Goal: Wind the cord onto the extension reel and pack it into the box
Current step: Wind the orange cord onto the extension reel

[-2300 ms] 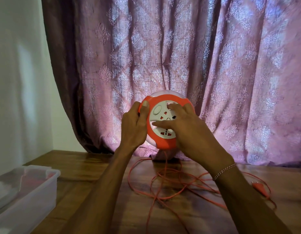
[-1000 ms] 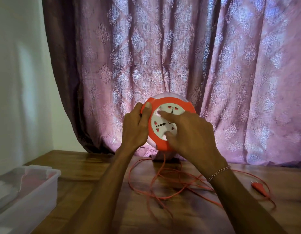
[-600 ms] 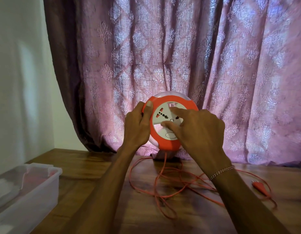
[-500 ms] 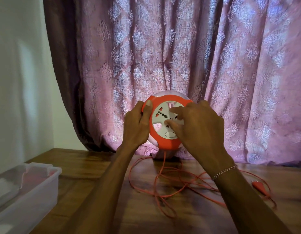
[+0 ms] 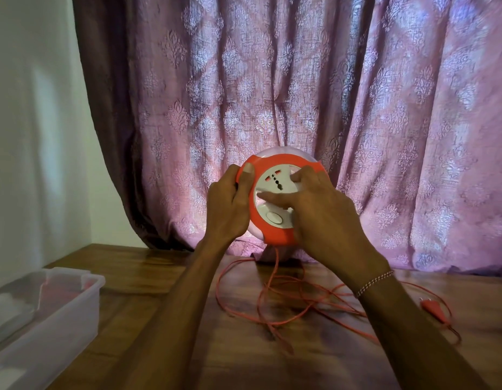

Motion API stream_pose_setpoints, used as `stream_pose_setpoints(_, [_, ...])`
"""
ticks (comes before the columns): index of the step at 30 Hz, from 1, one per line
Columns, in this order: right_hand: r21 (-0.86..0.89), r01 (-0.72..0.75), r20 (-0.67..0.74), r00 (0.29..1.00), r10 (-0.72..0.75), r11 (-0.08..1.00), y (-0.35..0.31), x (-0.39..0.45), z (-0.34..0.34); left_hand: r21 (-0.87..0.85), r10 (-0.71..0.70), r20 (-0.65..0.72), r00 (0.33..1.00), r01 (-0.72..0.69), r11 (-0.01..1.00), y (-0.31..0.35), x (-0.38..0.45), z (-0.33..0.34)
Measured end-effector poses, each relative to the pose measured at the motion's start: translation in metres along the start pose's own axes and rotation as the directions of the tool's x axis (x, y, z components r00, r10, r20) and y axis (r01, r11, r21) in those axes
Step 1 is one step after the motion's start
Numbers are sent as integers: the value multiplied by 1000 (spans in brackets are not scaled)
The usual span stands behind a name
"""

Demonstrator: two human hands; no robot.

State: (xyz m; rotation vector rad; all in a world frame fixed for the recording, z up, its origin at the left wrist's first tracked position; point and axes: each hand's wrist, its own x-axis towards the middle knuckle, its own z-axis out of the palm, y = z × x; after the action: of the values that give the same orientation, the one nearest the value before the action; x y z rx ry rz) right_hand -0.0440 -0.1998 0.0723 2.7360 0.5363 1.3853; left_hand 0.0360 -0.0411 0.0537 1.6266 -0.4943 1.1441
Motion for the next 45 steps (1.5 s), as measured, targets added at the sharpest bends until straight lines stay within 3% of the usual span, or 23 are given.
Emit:
stream_pose_setpoints(5, [48,-212,-158,963,217,976,-4,0,2,40,9,-3,1000,-9,999,1,0,3])
stream_pose_setpoints(8, [69,-287,-159,942,295,955,-6,1,0,31,3,1,1000,-3,1000,0,1,3])
stream_pose_setpoints(12, [39,-268,-206,940,270,963,-5,1,-9,13,-2,11,1000,2,1000,-1,0,3])
stream_pose_setpoints(15, [127,-140,-235,957,167,982,1,2,-14,-15,-11,15,1000,11,1000,-2,1,2])
stream_pose_setpoints(17, [171,-34,-168,984,63,985,9,4,-14,-29,-14,18,1000,15,999,-3,1,2])
stream_pose_setpoints(19, [189,30,-11,1000,-29,982,12,3,-14,-28,-13,19,1000,14,1000,-3,1,1])
stream_pose_setpoints(23, [46,87,149,985,-93,995,7,1,-14,-2,-14,25,1000,14,1000,0,1,1])
stream_pose_setpoints(30, [17,8,-40,999,-7,1000,8,0,-2,17,-8,32,999,7,1000,3,0,2])
stream_pose_setpoints(37, [140,-206,-220,947,233,968,4,2,-1,33,-7,34,999,5,999,4,1,1])
stream_pose_setpoints(42, [96,-141,-154,976,154,985,8,2,-9,43,-14,26,1000,12,999,2,2,0])
stream_pose_setpoints(45, [138,1,-156,987,21,990,14,3,-14,42,-14,17,1000,14,999,1,3,0])
